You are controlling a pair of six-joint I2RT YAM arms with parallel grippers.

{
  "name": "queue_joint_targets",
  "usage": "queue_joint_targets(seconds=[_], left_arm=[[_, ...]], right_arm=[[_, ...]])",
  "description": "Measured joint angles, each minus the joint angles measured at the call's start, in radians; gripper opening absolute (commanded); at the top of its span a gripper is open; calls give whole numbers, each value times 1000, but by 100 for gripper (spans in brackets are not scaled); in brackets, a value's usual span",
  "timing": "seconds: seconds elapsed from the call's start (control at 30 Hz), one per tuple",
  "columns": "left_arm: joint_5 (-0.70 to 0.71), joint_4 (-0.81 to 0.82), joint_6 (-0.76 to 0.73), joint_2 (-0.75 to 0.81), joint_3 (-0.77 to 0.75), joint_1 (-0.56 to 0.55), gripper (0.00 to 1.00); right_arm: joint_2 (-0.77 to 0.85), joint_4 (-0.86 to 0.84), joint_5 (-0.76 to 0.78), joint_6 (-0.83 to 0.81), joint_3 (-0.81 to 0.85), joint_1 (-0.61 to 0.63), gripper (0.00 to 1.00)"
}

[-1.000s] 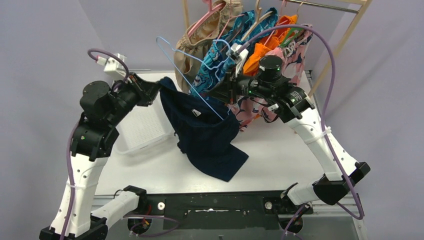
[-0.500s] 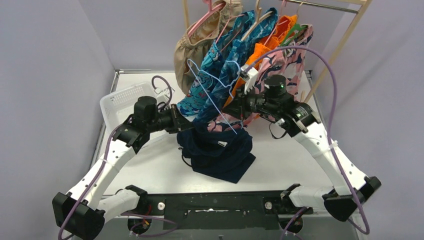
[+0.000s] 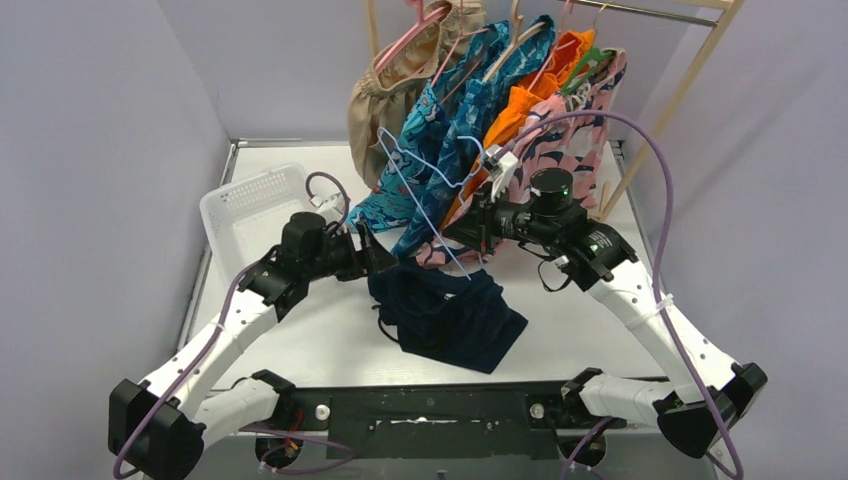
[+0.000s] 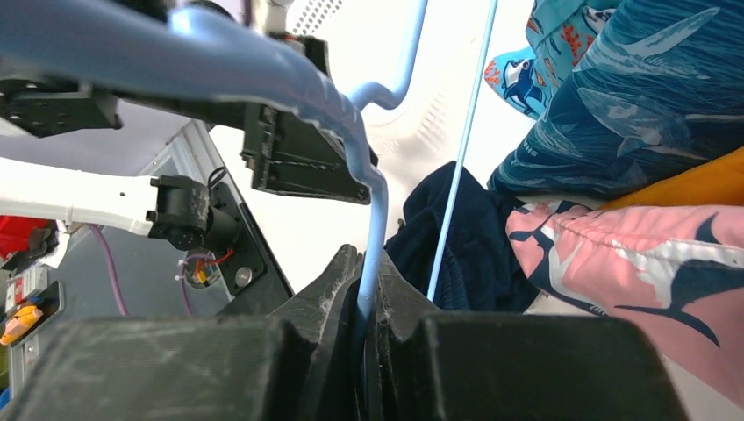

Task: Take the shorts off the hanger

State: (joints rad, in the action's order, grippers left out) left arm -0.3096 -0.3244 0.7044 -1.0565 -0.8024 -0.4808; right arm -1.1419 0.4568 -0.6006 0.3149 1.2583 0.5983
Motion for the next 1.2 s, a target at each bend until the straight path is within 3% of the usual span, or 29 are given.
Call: queue_joint_targets(seconds=[0.17, 0.3, 0.43, 0.7, 0.83, 0.97, 1.17, 1.2], left_arm=[[21, 95, 56, 77, 0, 0, 81], [-23, 266, 155, 92, 22, 0, 81], [-40, 461, 308, 95, 139, 0, 76], [1, 600, 509, 81, 261, -1, 69], [0, 745, 575, 22, 261, -5, 49], [-1, 840, 625, -18, 267, -9, 4], [39, 818, 619, 14, 283, -10, 0], [53, 802, 617, 31, 285, -9, 0]], right_arm=[[-77, -7, 26, -9, 14, 48, 0], [-140, -10, 43, -18, 21, 96, 0], [-164, -31, 44, -14, 20, 115, 0], [-164, -114, 35, 9, 16, 130, 0], [-164, -135, 17, 19, 6, 134, 0], [-164, -143, 6, 24, 5, 136, 2], [-164, -139, 21, 42, 5, 136, 32], [-164, -128, 29, 45, 6, 136, 41]])
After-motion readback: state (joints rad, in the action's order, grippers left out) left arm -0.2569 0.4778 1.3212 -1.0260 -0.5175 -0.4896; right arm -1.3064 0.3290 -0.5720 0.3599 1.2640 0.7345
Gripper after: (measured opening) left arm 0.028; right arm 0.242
